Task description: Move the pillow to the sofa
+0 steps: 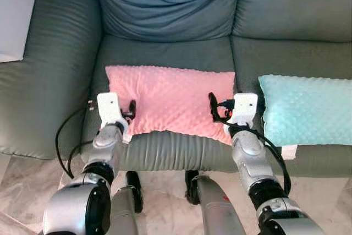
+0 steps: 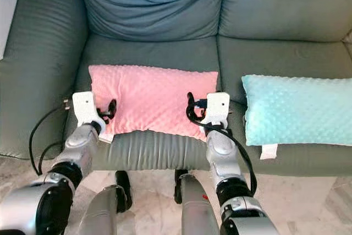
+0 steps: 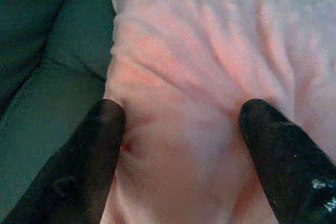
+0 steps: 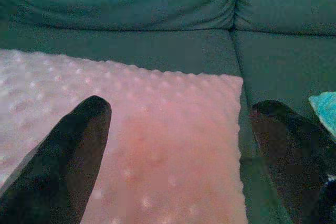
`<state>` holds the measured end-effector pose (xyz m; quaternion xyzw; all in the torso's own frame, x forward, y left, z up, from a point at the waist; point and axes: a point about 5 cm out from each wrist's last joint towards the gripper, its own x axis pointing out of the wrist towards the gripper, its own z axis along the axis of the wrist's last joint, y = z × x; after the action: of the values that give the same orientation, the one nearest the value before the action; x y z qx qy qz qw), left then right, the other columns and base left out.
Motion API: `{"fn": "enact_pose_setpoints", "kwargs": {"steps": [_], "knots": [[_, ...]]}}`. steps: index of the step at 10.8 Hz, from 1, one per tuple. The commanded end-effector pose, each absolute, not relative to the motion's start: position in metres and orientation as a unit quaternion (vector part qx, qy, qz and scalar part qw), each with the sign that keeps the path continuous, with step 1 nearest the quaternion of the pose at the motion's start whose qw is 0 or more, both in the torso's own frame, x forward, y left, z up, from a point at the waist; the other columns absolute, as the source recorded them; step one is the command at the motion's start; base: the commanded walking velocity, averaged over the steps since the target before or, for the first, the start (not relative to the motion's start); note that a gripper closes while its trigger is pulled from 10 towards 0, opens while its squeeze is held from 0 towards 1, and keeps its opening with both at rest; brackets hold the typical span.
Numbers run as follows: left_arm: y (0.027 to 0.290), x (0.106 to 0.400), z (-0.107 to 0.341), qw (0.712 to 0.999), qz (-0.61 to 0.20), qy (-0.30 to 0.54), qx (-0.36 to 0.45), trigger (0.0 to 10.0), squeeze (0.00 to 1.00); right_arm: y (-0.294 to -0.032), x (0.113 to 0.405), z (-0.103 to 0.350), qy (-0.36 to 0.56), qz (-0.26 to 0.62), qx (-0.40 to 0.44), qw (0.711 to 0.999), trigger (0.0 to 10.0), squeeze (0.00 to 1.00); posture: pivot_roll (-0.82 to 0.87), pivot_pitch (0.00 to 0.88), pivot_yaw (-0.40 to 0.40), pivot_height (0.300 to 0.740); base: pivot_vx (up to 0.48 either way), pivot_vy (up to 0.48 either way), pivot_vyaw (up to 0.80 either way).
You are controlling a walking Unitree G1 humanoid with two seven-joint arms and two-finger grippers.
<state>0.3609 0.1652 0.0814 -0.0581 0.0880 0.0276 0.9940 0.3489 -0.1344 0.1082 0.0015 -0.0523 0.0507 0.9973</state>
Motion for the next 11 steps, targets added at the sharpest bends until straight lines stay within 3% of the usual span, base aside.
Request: {"fn": "enact_pose_setpoints", "kwargs": {"steps": [1,3,4,5,6,7,11], "knots": [[0.164,0.351,0.065,0.991,0.034,0.112,-0.066,10.0,1.00,-0.135,0.341,0.093,-0.022,0.047,0.009,0.999,10.0,1.00,-0.20,0.444,-0.023,0.740,0.000,0.000,0.00],[0.163,0.350,0.065,0.993,0.030,0.106,-0.048,10.0,1.00,-0.131,0.338,0.093,-0.019,0.050,0.017,0.998,10.0,1.00,-0.20,0.435,-0.023,0.740,0.000,0.000,0.00],[0.168,0.354,0.074,0.996,0.025,0.085,-0.020,10.0,0.11,-0.126,0.336,0.093,-0.014,0.057,0.025,0.998,10.0,1.00,-0.19,0.427,-0.022,0.740,0.000,0.000,0.00],[0.171,0.357,0.080,0.997,0.019,0.069,-0.013,10.0,0.00,-0.123,0.334,0.093,-0.009,0.060,0.033,0.998,10.0,1.00,-0.19,0.426,-0.022,0.740,0.000,0.000,0.00],[0.178,0.360,0.090,0.999,0.017,0.049,0.004,10.0,0.00,-0.117,0.329,0.092,0.003,0.069,0.046,0.997,10.0,1.00,-0.18,0.417,-0.018,0.740,0.000,0.000,0.00],[0.191,0.363,0.102,1.000,0.016,0.014,-0.021,10.0,1.00,-0.106,0.320,0.091,0.005,0.089,0.060,0.994,10.0,1.00,-0.17,0.413,-0.018,0.740,0.000,0.000,0.00],[0.194,0.355,0.106,0.999,-0.051,-0.012,0.002,10.0,1.00,-0.091,0.308,0.094,0.072,0.127,0.113,0.983,10.0,1.00,-0.16,0.370,-0.026,0.740,0.000,0.000,0.00]]}}
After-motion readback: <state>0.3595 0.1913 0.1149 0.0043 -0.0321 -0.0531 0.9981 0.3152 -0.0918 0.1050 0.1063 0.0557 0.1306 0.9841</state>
